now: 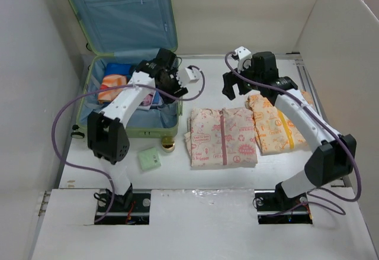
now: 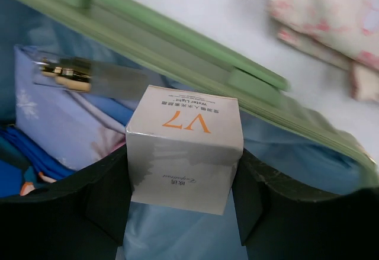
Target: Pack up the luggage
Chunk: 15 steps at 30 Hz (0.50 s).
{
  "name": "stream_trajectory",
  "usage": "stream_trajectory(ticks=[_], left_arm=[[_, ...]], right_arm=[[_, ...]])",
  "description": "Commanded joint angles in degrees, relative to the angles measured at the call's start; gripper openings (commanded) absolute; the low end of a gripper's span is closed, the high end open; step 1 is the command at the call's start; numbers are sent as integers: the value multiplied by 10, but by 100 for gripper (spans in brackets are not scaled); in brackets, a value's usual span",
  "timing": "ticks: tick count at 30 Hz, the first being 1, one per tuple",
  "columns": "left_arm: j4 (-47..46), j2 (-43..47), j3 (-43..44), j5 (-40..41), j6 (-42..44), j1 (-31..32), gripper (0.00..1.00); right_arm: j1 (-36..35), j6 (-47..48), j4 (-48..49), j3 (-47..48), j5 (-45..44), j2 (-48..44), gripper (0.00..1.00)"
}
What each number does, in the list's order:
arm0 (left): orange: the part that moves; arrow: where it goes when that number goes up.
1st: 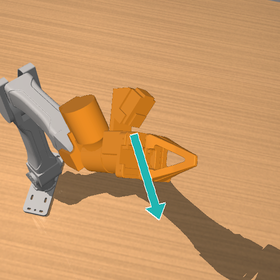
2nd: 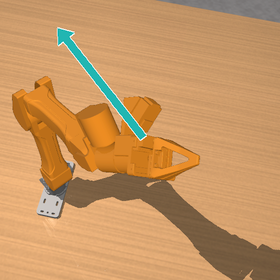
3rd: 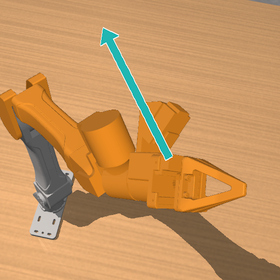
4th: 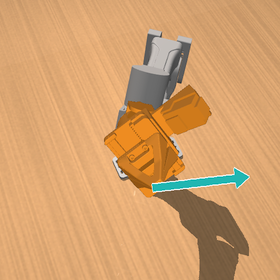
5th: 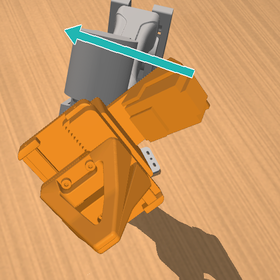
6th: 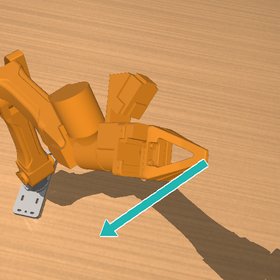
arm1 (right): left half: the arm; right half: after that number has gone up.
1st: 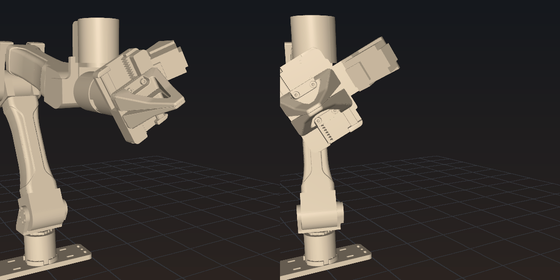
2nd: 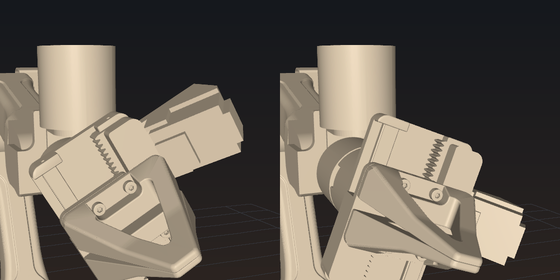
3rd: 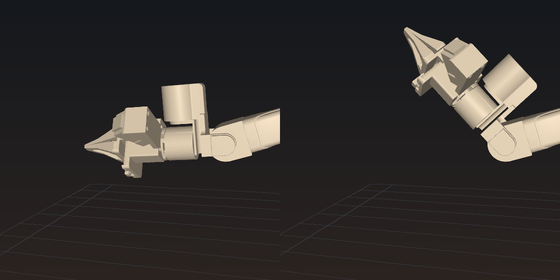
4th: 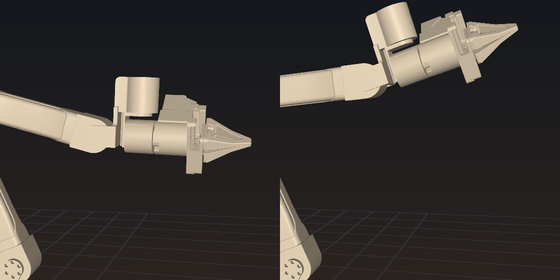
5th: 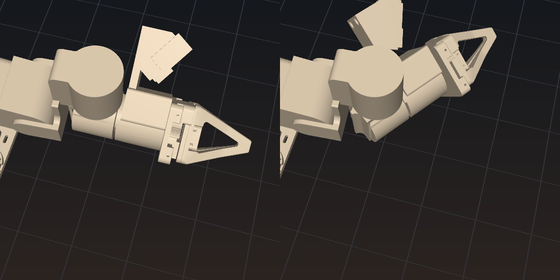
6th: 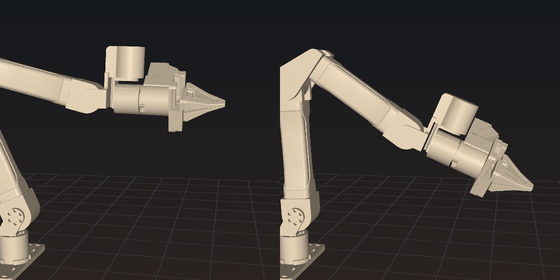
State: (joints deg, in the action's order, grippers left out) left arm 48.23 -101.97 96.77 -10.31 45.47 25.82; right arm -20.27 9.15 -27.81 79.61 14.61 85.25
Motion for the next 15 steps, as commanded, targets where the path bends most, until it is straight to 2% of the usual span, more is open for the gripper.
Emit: stream_trajectory(ticks=[1,3,11,15], left_arm=[[12,-53,107,1,-10,-51,0],[23,-67,127,3,-5,-56,0],[-18,-46,36,22,49,-56,0],[28,-53,14,-7,70,-56,0]], right_arm=[[12,29,20,51,39,28,100],[17,29,15,64,39,41,100],[23,40,3,98,46,84,100],[23,40,3,85,53,90,100]])
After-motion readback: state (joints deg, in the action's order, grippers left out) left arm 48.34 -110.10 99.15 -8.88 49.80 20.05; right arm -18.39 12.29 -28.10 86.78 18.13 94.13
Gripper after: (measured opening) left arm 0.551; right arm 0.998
